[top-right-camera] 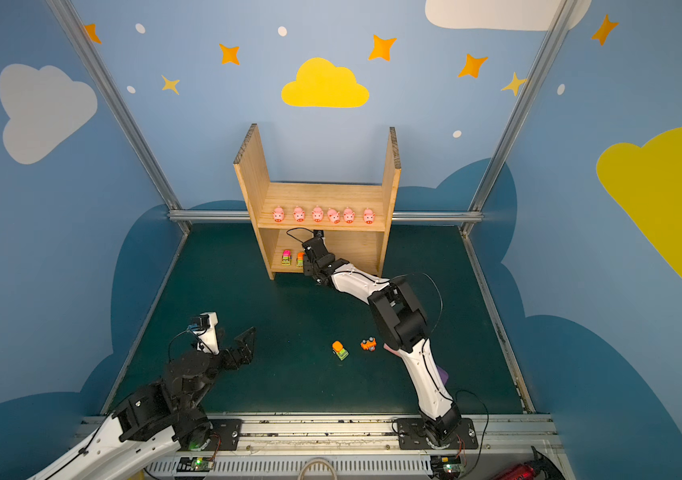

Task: Place and organize the plastic toys onto the shelf
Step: 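Lower the striped truck beside the orange-topped truck and open the right gripper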

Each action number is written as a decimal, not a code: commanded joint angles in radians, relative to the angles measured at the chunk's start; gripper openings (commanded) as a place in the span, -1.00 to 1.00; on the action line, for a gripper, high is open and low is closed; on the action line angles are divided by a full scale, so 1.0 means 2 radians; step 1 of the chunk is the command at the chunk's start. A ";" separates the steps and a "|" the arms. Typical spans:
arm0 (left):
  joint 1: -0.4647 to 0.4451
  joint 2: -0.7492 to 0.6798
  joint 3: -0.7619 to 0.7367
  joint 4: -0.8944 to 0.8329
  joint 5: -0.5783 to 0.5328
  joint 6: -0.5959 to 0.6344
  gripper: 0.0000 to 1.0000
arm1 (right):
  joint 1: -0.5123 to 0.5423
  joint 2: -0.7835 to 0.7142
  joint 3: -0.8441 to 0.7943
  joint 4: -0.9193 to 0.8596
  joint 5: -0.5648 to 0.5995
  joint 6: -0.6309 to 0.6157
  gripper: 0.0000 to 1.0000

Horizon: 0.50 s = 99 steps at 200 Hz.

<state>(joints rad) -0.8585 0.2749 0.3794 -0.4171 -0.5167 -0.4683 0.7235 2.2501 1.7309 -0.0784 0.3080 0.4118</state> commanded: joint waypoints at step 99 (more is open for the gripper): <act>0.001 0.000 0.012 -0.021 0.004 -0.018 0.99 | 0.002 -0.082 -0.054 -0.020 -0.044 0.001 0.33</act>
<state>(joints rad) -0.8585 0.2779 0.3794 -0.4290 -0.5041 -0.4847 0.7235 2.1582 1.6611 -0.0895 0.2577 0.4107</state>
